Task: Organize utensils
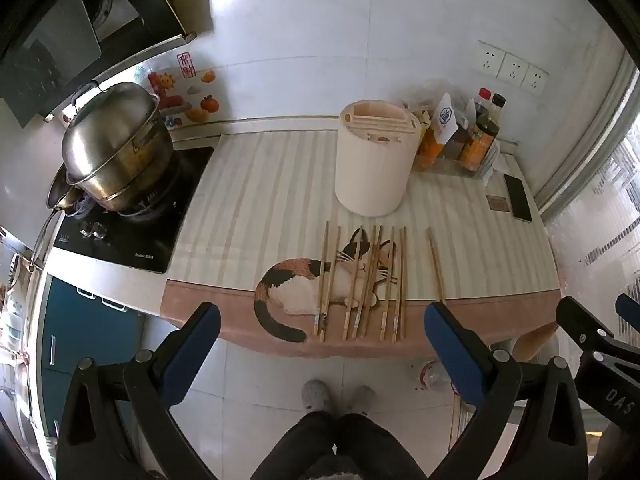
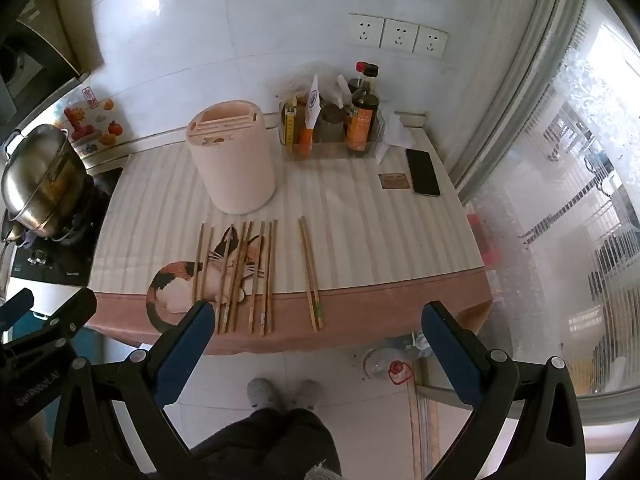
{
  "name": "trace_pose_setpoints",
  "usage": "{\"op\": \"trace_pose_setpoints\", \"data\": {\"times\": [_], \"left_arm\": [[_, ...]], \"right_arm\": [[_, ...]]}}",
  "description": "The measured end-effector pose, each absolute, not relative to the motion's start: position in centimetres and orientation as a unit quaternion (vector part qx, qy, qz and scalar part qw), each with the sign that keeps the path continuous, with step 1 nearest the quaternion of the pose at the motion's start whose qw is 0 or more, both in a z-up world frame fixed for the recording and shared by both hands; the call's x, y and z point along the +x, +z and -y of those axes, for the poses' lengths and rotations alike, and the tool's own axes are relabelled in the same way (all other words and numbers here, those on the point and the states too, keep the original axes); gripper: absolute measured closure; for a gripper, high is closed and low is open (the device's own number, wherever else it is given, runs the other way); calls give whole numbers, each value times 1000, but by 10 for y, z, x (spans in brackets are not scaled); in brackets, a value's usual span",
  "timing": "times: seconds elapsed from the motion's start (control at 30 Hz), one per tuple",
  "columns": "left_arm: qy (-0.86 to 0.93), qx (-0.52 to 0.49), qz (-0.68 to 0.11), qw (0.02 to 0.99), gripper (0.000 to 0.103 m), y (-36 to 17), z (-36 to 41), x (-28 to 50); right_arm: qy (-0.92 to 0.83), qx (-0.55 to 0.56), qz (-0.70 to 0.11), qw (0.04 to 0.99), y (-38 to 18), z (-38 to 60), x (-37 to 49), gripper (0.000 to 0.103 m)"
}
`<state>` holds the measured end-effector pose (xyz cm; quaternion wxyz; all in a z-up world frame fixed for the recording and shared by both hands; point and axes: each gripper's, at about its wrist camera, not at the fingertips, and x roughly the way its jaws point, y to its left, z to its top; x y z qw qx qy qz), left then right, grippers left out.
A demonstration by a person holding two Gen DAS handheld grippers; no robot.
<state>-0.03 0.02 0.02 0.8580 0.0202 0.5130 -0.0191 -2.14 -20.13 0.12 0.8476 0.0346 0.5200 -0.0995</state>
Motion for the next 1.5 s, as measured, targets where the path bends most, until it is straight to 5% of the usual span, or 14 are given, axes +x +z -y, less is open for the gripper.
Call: {"op": "trace_pose_setpoints", "data": {"times": [1.5], "left_arm": [[-24, 24, -514, 857, 0, 4, 4, 3]], "right_arm": [[-103, 31, -518, 849, 8, 196, -26, 0]]}}
